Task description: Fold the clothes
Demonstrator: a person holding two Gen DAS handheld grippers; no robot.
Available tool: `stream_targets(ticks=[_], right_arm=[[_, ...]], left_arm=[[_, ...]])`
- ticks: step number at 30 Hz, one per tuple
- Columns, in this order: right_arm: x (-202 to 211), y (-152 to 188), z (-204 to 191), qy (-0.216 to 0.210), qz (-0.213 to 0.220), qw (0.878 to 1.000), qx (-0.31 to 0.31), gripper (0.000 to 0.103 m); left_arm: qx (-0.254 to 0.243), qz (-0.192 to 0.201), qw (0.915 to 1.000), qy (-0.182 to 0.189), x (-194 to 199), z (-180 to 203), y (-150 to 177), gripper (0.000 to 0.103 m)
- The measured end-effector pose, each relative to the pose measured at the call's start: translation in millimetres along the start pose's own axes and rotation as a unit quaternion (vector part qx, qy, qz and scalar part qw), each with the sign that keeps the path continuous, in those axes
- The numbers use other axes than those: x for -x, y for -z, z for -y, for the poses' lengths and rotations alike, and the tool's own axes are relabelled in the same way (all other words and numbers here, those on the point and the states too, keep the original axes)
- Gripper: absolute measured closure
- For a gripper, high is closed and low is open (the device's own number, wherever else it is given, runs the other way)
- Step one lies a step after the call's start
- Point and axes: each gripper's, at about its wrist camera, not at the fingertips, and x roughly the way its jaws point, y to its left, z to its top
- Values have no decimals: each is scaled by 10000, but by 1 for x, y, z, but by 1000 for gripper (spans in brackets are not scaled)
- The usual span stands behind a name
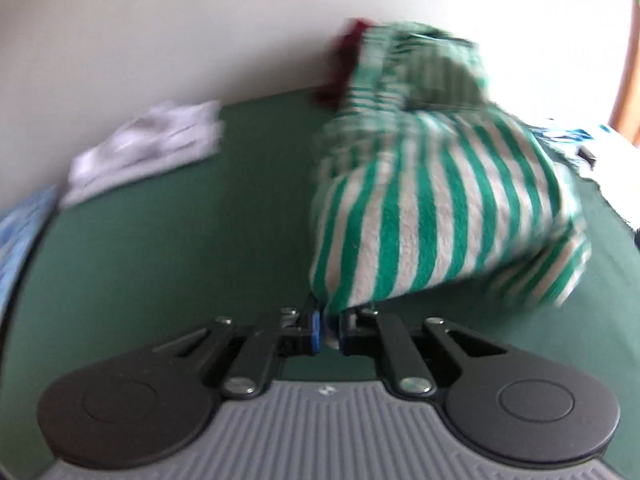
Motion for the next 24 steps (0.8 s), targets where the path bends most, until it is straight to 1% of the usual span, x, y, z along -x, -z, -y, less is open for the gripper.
stream_targets(ticks=[2, 3, 4, 5, 6, 7, 8, 9, 10, 12, 13, 14, 15, 16, 17, 19, 20, 21, 22, 23, 24], right_arm=[[-11, -2, -10, -155, -43, 9997, 184, 34], [-17, -2, -17, -266, -74, 9992, 285, 34], [-22, -2, -26, -360, -131, 9985, 397, 32], [-30, -4, -34, -384, -203, 9978, 509, 31], [-38, -6, -43, -376, -270, 9971, 606, 31], [-46, -8, -50, -281, -311, 9969, 664, 31], [-55, -9, -56, -121, -317, 9969, 705, 31], [-63, -10, -61, 70, -312, 9969, 726, 31], [-72, -10, -63, 231, -322, 9966, 722, 32], [-87, -10, -66, 529, -412, 9954, 687, 33], [-90, -10, -68, 645, -428, 9944, 721, 36], [-89, -10, -73, 725, -420, 9929, 850, 50], [-86, -9, -79, 781, -443, 9905, 1045, 61], [-83, -8, -84, 813, -447, 9884, 1206, 77], [-76, -8, -86, 765, -421, 9883, 1249, 81], [-58, -6, -86, 607, -392, 9912, 1108, 85], [-49, -3, -86, 587, -352, 9921, 1049, 85], [-39, 1, -89, 658, -273, 9921, 1035, 86], [-29, 4, -91, 712, -204, 9921, 1009, 86], [-19, 7, -92, 761, -145, 9922, 979, 86], [-10, 11, -93, 811, -113, 9922, 944, 87]], left_arm=[[256, -114, 9994, -195, 21, -28, 22, 94], [383, -172, 9987, -286, 31, -41, 33, 84], [509, -230, 9977, -376, 41, -54, 44, 79], [635, -288, 9965, -467, 51, -68, 55, 77], [762, -346, 9949, -557, 61, -81, 66, 72], [862, -342, 9938, -620, 68, -86, 74, 65], [953, -311, 9927, -672, 73, -88, 80, 60], [944, -282, 9926, -709, 75, -85, 83, 50], [894, -254, 9929, -740, 75, -79, 85, 44], [467, -195, 9947, -890, 63, -60, 91, 43], [231, -172, 9947, -984, 58, -52, 94, 42], [116, -165, 9950, -973, 53, -48, 97, 41], [51, -165, 9956, -919, 48, -46, 100, 41], [21, -167, 9963, -847, 43, -44, 100, 42], [5, -170, 9969, -767, 38, -42, 100, 43], [-160, -171, 9973, -694, 27, -39, 99, 46], [-258, -163, 9975, -642, 23, -38, 98, 47], [-358, -153, 9975, -581, 19, -37, 97, 52], [-394, -157, 9980, -473, 16, -39, 95, 65], [-403, -168, 9985, -344, 13, -42, 94, 73], [-412, -179, 9988, -215, 11, -45, 92, 89]])
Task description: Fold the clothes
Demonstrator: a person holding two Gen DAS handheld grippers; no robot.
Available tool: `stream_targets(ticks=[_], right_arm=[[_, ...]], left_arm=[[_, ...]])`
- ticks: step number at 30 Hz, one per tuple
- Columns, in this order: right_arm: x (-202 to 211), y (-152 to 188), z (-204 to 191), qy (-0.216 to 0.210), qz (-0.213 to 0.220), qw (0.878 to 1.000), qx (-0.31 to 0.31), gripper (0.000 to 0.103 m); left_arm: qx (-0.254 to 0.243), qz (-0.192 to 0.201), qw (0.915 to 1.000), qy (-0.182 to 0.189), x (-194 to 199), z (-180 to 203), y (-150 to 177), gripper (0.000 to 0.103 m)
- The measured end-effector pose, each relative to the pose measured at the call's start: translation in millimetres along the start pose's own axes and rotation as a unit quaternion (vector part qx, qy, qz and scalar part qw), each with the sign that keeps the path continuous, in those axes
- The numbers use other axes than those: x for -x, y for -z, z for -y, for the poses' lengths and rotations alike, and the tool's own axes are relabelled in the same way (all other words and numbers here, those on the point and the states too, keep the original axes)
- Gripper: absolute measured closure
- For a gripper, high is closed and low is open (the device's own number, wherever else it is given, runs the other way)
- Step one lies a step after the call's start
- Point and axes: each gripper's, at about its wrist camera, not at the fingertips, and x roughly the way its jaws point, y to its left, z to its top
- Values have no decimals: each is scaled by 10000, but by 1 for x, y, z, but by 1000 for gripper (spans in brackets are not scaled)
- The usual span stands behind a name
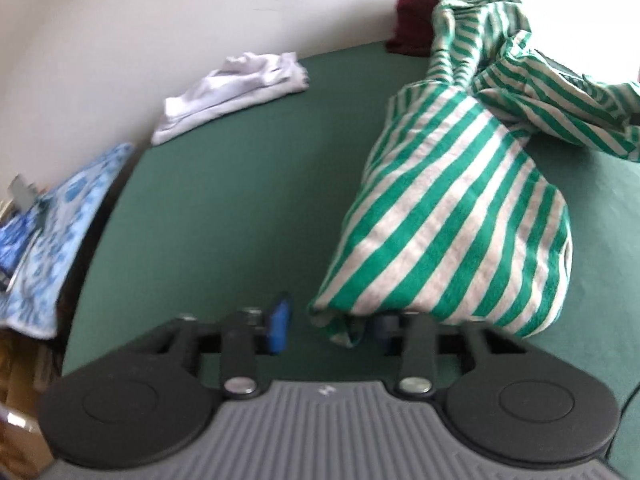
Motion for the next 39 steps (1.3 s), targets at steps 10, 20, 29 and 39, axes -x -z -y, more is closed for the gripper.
stream_targets(ticks=[10, 20, 29, 39], right_arm=[[78, 77, -2, 841, -137, 9959, -307, 89], [97, 121, -8, 1086, -1006, 9888, 169, 93], [94, 79, -26, 300, 16, 9976, 623, 63], [8, 81, -46, 326, -214, 9918, 1216, 60]], left_arm=[[255, 578, 9965, 543, 33, -73, 19, 94], [8, 382, 9989, 272, 55, -125, 64, 87], [-852, 863, 9914, 497, 79, -64, 70, 27], [-1613, 529, 9843, 482, 38, 53, 69, 30]])
